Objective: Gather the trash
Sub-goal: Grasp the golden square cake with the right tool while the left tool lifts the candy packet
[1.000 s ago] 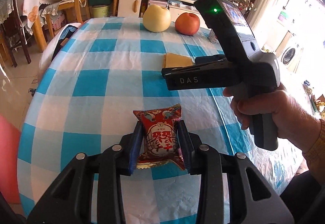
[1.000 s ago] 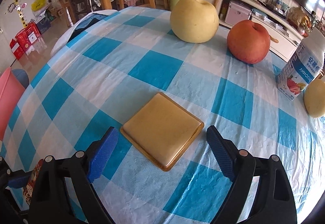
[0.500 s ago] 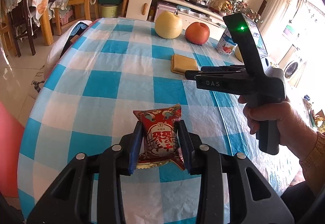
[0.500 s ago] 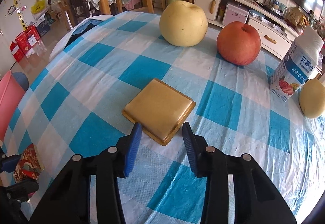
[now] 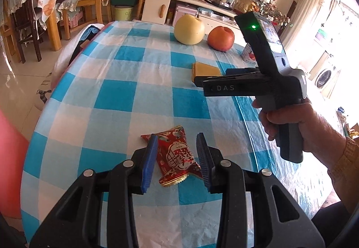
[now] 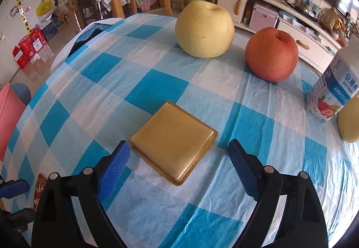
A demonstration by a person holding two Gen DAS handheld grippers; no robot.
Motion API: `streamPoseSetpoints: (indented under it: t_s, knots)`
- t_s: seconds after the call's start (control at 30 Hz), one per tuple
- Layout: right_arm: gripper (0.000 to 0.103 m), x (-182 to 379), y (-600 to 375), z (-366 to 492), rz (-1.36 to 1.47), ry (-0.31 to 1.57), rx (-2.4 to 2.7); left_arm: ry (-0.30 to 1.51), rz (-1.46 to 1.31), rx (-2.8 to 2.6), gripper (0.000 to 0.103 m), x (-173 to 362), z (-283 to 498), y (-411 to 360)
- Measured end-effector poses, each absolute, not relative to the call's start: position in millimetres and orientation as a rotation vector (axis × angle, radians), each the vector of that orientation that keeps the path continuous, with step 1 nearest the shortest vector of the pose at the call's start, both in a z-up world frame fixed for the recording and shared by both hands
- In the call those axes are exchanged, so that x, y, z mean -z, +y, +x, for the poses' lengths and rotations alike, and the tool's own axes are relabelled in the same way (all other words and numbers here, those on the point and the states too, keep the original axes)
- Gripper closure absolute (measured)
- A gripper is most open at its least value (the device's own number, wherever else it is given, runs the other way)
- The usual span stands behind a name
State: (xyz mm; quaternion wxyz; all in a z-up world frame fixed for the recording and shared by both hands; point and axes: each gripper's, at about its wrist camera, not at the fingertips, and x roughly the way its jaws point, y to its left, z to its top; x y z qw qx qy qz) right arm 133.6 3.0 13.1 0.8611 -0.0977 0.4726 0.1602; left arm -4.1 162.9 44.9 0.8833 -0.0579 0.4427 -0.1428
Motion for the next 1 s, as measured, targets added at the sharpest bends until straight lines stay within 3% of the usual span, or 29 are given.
streamPoseSetpoints:
  t_s: [0.07, 0.17, 0.2, 0.3, 0.37, 0.57, 0.73, 1.0]
  knots:
    - [0.011, -12, 6, 137, -0.205, 0.989, -0.323, 0.933, -0.111, 0.297, 0.063, -43, -5, 162]
    - [0.011, -10, 6, 140, -0.171, 0.995, -0.324, 0.942, -0.103, 0.273, 0.043, -41, -5, 163]
    - [0.017, -11, 5, 139, -0.17, 0.984, -0.327, 0.947, -0.105, 0.27, 0.038, -40, -4, 163]
    - [0.036, -14, 5, 138, -0.18, 0.978, -0.353, 0.963, -0.093, 0.27, 0.036, -37, -4, 160]
    - [0.039, -15, 3, 136, -0.183, 0.974, -0.36, 0.974, -0.075, 0.265, 0.034, -35, -4, 157]
    - [0.04, -15, 1, 129, -0.196, 0.954, -0.364, 0.991, -0.038, 0.237, 0.034, -29, -3, 153]
    - [0.04, -16, -6, 123, -0.21, 0.954, -0.347, 1.01, -0.034, 0.218, 0.055, -25, 0, 153]
    - [0.04, -21, -16, 108, -0.246, 0.955, -0.308, 1.003, -0.044, 0.21, 0.061, -24, 3, 154]
